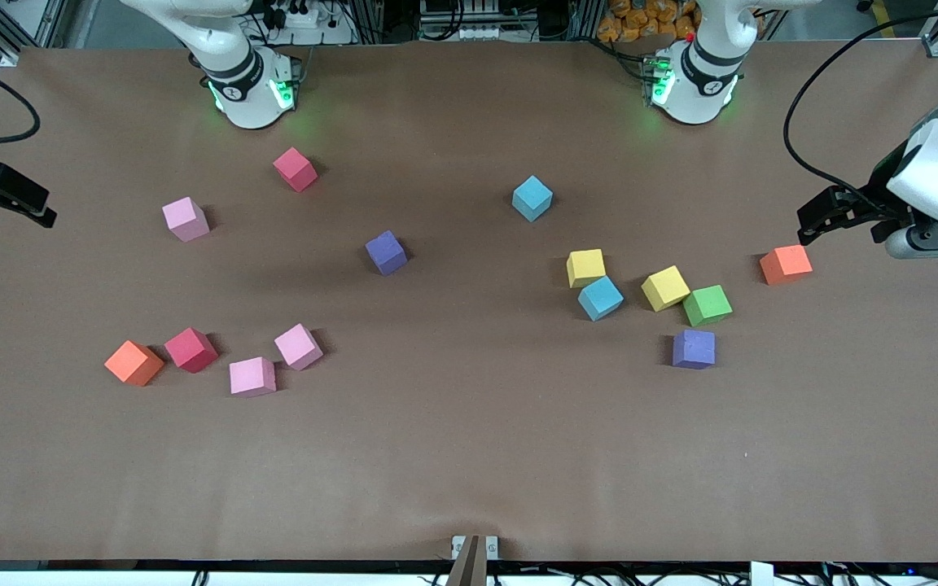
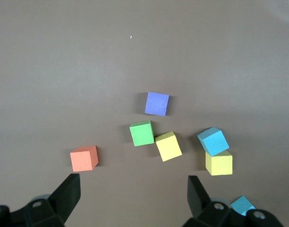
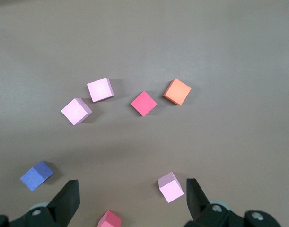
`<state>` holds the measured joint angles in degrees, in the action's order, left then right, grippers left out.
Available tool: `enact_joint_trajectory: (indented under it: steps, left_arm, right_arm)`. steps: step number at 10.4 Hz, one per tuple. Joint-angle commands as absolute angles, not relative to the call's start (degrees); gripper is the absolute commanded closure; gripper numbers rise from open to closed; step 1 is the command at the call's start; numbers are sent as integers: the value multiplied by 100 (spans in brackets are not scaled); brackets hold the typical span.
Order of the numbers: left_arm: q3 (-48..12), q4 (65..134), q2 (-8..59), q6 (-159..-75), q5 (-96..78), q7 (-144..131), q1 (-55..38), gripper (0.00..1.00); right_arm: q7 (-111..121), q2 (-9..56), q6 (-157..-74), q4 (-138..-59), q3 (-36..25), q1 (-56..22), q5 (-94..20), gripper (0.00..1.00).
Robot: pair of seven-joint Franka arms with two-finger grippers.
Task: Form number 2 with 11 blocks
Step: 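Move the left gripper over the cyan cube beside the yellow cubes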
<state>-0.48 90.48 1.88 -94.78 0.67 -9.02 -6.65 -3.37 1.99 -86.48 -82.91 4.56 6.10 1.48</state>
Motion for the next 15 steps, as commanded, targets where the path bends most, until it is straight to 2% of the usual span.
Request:
enact_joint_trajectory:
  steps: [1,4,9,13,15]
  left_arm:
    - [53,9062,123,-9413,-44,-869,-730,0]
    - [0,9123,202,-9413,-44,-1054,-738,0]
    - [-219,9754,299,-9492,-290,-1081,-1238,0]
    - [-904,10615,316,-10316,-299,-1991,-1396,0]
    - [-914,10644,474,-10380,-299,-2196,-1774,0]
  right_arm:
    - [-229,229,-8587,-8174,475,650,150,0]
    - [-220,220,-8578,-8174,457,711,149,0]
    - [-237,237,-8578,-8051,492,809,105,0]
    - [-246,246,-8578,-8042,492,800,97,0]
    - [-246,255,-8578,-8042,492,809,97,0]
